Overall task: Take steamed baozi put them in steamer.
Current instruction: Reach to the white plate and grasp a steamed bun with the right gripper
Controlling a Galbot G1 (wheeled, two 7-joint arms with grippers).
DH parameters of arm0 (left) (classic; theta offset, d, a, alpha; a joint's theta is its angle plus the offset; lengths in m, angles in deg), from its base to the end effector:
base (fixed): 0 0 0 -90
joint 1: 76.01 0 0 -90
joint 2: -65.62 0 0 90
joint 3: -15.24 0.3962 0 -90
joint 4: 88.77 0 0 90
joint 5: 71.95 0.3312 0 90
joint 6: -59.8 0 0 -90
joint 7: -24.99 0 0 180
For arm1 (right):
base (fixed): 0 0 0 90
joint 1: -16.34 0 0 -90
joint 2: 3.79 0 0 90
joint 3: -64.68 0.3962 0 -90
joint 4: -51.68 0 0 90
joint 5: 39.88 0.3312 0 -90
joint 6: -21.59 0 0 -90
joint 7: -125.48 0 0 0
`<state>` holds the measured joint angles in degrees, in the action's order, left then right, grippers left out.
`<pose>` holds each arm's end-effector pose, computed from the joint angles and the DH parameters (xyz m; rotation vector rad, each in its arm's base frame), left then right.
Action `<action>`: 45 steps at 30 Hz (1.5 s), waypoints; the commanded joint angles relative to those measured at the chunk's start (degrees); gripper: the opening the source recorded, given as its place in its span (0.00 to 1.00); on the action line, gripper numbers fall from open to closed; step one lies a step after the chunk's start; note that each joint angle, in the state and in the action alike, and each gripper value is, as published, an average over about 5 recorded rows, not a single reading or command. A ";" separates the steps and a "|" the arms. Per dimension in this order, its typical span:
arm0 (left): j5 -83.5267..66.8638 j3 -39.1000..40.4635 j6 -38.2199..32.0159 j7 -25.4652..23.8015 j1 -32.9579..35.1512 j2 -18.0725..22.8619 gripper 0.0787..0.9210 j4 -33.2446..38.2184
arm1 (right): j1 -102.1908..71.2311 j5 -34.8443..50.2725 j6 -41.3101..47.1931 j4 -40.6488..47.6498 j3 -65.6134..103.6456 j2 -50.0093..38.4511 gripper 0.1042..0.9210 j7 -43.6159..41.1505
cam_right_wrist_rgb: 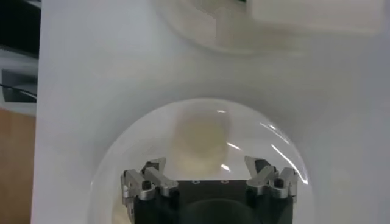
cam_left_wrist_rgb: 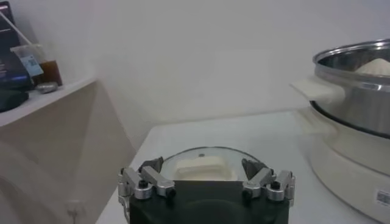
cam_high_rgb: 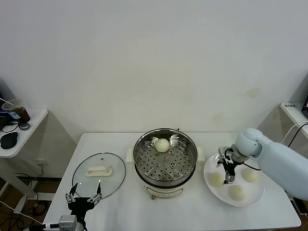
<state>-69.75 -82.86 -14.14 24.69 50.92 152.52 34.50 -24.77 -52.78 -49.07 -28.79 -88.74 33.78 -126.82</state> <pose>0.0917 0.0506 -0.3343 0.1424 -2.7889 -0.2124 0.4777 -0.1794 -0.2229 1.2888 -1.2974 1.2584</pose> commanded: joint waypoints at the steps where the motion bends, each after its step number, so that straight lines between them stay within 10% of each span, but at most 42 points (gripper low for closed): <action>1: -0.01 -0.02 0.00 -0.02 -0.10 0.04 0.88 -0.19 | -1.77 -2.29 -0.61 2.61 -0.62 2.95 0.88 0.88; 31: 0.32 0.14 0.24 -0.11 -0.91 0.51 0.88 -0.40 | -2.20 -3.73 -1.23 5.03 0.13 4.24 0.87 1.78; 45: 0.68 0.85 0.55 -0.26 -1.43 0.86 0.88 0.13 | -0.55 -1.69 -0.28 2.50 1.51 0.46 0.46 0.86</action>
<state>-69.10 -82.19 -13.76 24.52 49.42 153.31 33.84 -26.29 -55.39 -49.58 -24.81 -87.34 36.34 -125.65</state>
